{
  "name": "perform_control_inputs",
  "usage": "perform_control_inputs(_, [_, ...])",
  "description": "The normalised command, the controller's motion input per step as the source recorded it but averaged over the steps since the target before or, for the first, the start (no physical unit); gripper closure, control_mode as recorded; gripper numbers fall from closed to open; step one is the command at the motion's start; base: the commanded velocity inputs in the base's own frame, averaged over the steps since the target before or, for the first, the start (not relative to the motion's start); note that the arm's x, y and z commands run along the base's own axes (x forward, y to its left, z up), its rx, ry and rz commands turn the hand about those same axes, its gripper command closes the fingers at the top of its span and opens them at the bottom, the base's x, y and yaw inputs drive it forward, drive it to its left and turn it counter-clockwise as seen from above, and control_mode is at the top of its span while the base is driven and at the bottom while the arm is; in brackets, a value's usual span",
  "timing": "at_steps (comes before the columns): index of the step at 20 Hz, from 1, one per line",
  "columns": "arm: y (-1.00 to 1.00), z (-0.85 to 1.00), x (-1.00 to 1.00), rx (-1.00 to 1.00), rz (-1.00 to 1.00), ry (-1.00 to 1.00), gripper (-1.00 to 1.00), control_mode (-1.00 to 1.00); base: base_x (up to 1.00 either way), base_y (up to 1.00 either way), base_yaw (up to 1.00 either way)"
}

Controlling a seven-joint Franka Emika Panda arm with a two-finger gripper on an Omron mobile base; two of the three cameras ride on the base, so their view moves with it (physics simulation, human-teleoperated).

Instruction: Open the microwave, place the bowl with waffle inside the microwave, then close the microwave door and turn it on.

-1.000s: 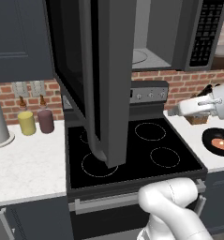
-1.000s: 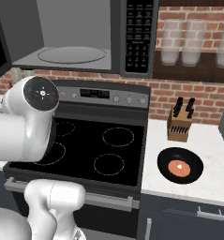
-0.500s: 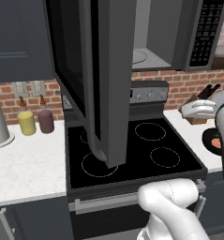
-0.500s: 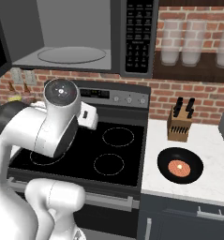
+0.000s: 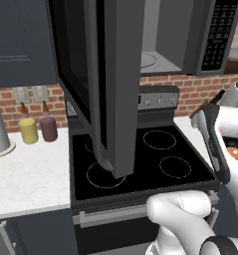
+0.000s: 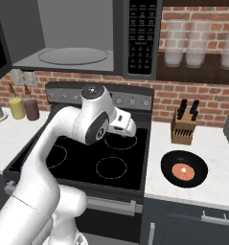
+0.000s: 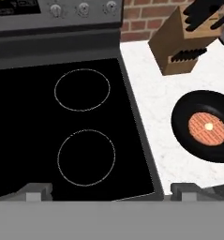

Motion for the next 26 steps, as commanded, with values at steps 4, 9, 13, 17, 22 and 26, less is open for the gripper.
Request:
perform_control_inputs(4, [-0.90,-0.61,0.96,-0.15,-0.22,0.38,-1.00,-1.00,0.00,0.00,0.00])
perform_control_inputs(9, [-0.41,-0.43,0.44,-0.09,-0.12,0.32,-1.00,-1.00,0.00,0.00,0.00])
perform_control_inputs(13, [-0.02,-0.14,0.00,0.00,0.00,0.15,-1.00,-1.00,0.00,0.00,0.00])
perform_control_inputs(17, [-0.04,-0.12,0.00,0.00,0.00,0.04,-1.00,-1.00,0.00,0.00,0.00])
perform_control_inputs(22, [-0.17,-0.22,0.00,0.00,0.00,0.03,-1.00,-1.00,0.00,0.00,0.00])
perform_control_inputs(26, [-0.24,-0.31,0.02,0.00,0.00,0.02,-1.00,-1.00,0.00,0.00,0.00])
